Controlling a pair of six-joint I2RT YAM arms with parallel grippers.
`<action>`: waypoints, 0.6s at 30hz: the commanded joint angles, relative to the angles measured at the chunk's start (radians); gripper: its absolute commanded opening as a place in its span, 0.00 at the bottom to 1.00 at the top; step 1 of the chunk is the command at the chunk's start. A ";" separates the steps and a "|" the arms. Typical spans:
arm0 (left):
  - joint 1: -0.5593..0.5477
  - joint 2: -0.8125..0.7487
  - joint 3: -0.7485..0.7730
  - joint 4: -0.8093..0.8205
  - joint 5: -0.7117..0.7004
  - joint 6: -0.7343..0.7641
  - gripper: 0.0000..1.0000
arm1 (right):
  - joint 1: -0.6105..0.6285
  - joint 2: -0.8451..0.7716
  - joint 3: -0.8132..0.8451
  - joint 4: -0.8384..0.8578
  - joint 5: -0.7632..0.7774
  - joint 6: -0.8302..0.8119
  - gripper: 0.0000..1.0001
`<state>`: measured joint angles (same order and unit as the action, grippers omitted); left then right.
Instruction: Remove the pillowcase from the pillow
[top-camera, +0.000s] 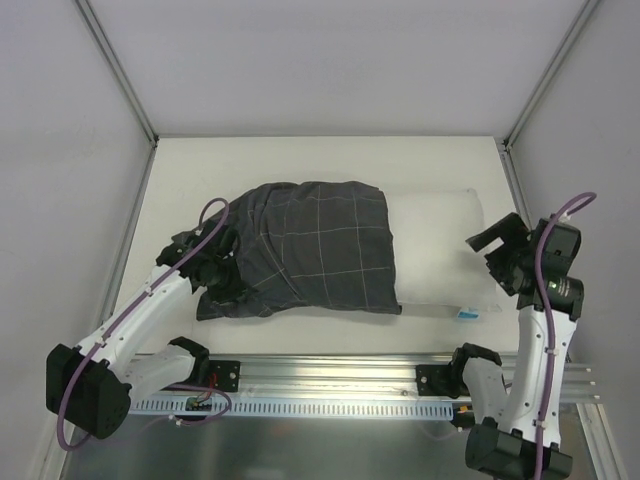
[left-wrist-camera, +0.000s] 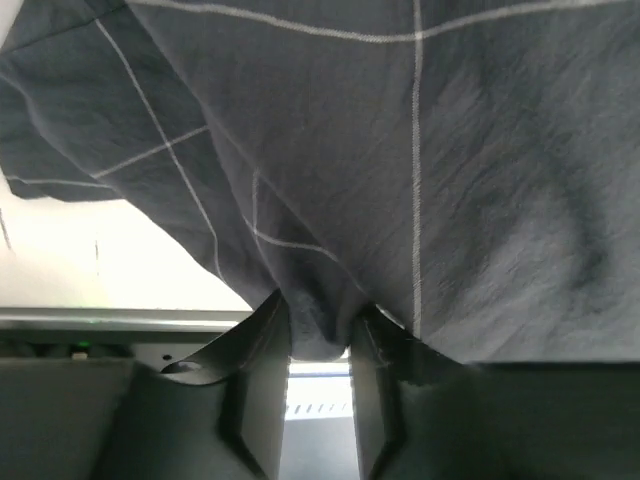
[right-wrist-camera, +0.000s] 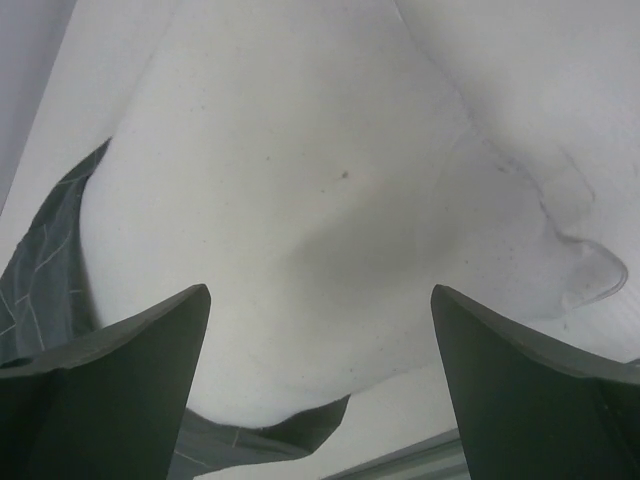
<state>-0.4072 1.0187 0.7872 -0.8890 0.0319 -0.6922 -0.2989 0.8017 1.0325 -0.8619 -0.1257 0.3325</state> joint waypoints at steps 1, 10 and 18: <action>-0.005 0.011 -0.014 0.047 -0.005 -0.010 0.07 | 0.044 -0.085 -0.188 -0.008 -0.123 0.141 0.96; -0.005 -0.026 0.014 0.061 0.039 -0.027 0.00 | 0.210 -0.119 -0.443 0.228 -0.109 0.356 0.96; 0.001 -0.077 0.165 -0.005 -0.068 -0.003 0.00 | 0.193 0.059 -0.261 0.365 -0.080 0.333 0.01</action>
<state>-0.4065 0.9798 0.8242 -0.8680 0.0387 -0.7033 -0.0990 0.8436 0.6537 -0.5758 -0.2207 0.6540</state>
